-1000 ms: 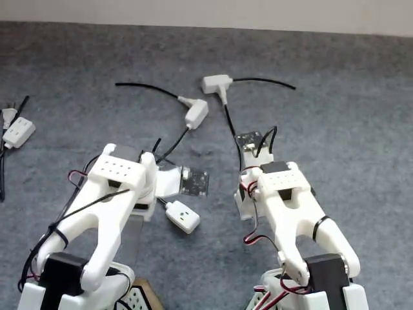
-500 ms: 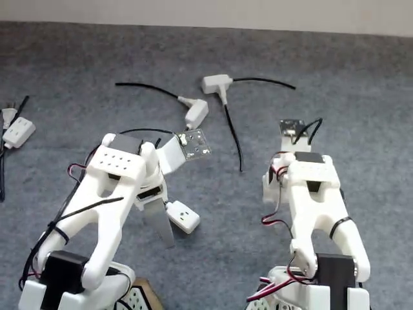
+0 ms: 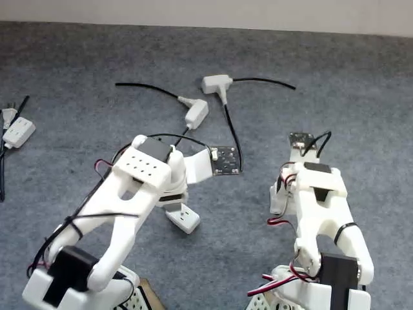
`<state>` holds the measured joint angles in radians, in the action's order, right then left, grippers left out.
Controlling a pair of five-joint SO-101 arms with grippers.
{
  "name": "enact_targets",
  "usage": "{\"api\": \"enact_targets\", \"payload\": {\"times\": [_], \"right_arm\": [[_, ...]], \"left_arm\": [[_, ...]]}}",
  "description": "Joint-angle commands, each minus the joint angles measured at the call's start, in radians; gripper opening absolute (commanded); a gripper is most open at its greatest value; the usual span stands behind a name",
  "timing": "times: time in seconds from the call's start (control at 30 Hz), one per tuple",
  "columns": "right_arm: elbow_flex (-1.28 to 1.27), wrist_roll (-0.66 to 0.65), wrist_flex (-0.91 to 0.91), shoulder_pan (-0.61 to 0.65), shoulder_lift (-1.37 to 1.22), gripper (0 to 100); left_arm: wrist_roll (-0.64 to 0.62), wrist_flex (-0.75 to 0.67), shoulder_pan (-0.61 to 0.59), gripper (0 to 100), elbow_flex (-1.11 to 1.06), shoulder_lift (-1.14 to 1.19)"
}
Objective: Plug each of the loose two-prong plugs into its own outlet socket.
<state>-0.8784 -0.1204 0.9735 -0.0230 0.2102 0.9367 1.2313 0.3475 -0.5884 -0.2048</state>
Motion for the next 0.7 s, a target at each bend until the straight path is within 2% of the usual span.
{"api": "enact_targets", "payload": {"times": [0.0, 0.2, 0.4, 0.67], "right_arm": [[0.004, -0.012, -0.007, 0.019, 0.008, 58.9], [0.008, -0.012, -0.007, 0.019, 0.008, 58.9], [0.007, -0.012, -0.007, 0.019, 0.008, 58.9], [0.008, -0.012, -0.007, 0.021, 0.008, 58.9]], "left_arm": [[0.005, -0.072, 0.019, 26, 0.038, 0.097], [0.006, -0.075, 0.096, 13, 0.058, 0.216], [-0.072, -0.074, 0.137, 15, 0.047, 0.219], [-0.08, -0.071, 0.13, 14, -0.081, 0.186]]}}
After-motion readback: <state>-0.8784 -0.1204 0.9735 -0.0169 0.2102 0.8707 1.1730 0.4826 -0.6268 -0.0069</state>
